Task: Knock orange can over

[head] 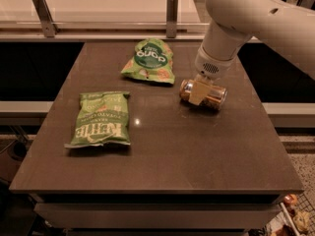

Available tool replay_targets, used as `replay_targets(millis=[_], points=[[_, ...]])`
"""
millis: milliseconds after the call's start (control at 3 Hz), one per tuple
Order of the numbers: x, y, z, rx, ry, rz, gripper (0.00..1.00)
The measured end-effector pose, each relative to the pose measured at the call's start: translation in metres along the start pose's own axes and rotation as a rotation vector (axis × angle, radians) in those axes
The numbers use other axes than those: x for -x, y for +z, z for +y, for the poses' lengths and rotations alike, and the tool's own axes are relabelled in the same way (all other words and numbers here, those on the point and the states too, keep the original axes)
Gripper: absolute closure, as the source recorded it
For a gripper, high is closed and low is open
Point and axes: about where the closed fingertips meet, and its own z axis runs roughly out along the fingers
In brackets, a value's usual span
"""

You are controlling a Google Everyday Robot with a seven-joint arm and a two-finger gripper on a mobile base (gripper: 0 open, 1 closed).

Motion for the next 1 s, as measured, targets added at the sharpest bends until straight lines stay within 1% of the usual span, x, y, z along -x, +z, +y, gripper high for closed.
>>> replay_targets(millis=[333, 667, 1000], points=[[0.0002, 0.0003, 0.0006, 0.0, -0.001, 0.0, 0.13], [0.0005, 0.0006, 0.0012, 0.001, -0.002, 0.001, 0.0], [0.0005, 0.0006, 0.0012, 0.001, -0.002, 0.001, 0.0]])
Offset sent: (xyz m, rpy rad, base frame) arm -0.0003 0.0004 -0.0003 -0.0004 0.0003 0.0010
